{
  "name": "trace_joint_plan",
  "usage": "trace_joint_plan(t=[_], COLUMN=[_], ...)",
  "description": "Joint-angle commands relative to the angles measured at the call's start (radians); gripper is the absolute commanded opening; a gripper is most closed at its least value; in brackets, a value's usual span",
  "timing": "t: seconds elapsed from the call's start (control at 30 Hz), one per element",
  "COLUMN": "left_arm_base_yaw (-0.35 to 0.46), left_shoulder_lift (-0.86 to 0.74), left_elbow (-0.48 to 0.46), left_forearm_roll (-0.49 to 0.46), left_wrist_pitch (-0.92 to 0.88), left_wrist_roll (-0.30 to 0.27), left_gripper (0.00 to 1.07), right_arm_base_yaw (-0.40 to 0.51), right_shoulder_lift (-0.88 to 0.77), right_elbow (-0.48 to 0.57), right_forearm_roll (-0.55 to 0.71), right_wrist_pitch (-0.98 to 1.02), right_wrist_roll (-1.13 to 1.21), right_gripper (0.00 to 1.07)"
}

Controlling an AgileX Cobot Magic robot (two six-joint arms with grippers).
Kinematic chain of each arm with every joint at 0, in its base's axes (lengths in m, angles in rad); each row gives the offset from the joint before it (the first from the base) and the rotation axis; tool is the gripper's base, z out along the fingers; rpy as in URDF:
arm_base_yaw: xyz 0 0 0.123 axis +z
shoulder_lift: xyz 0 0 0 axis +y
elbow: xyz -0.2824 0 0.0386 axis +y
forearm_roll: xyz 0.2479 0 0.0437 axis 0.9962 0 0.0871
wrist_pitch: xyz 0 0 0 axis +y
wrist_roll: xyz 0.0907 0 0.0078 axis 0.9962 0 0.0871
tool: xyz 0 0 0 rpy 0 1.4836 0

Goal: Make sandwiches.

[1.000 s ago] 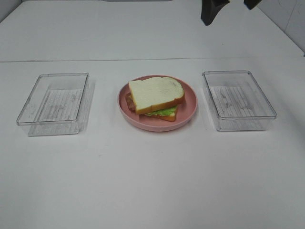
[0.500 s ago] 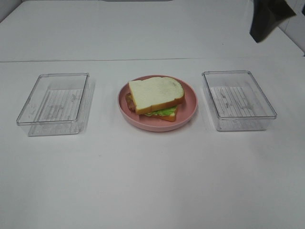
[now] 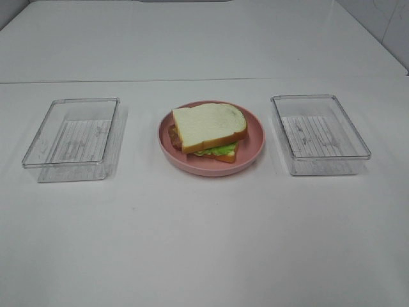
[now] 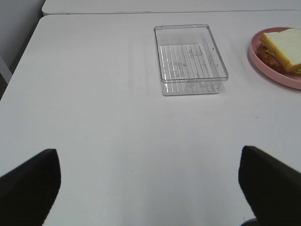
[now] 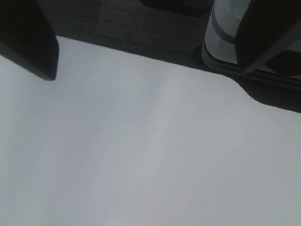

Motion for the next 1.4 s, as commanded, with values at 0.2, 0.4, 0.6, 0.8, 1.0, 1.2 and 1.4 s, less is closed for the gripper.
trace_joint_plan(t=[0.2, 0.4, 0.6, 0.8, 1.0, 1.2, 1.4], left_arm_base_yaw=[0.004, 0.004, 0.004, 0.004, 0.004, 0.004, 0.004], left_shoulder_lift=[-0.017, -0.017, -0.017, -0.017, -0.002, -0.002, -0.002], left_elbow=[0.001, 0.001, 0.001, 0.001, 0.001, 0.001, 0.001], left_forearm_roll=[-0.003, -0.003, -0.003, -0.003, 0.0, 0.0, 0.0], left_wrist_pitch=[-0.003, -0.003, -0.003, -0.003, -0.003, -0.003, -0.003], left_wrist_roll=[0.001, 0.001, 0.001, 0.001, 0.001, 0.001, 0.001], left_gripper=[0.95, 0.95, 0.95, 0.95, 0.95, 0.95, 0.95], right_arm_base_yaw=[-0.006, -0.104, -0.231, -0.311, -0.328, -0.327, -0.327], right_shoulder_lift=[-0.357, -0.527, -0.704, -0.891, -0.885, -0.884, -0.884], right_elbow=[0.222, 0.271, 0.275, 0.323, 0.323, 0.323, 0.323], right_forearm_roll=[-0.011, 0.0, 0.011, 0.047, 0.046, 0.046, 0.046], right_wrist_pitch=[-0.017, -0.015, -0.029, -0.093, -0.093, -0.093, -0.093], right_wrist_roll=[0.048, 0.028, -0.073, -0.088, -0.087, -0.087, -0.087], right_gripper=[0.99, 0.99, 0.99, 0.99, 0.99, 0.99, 0.99])
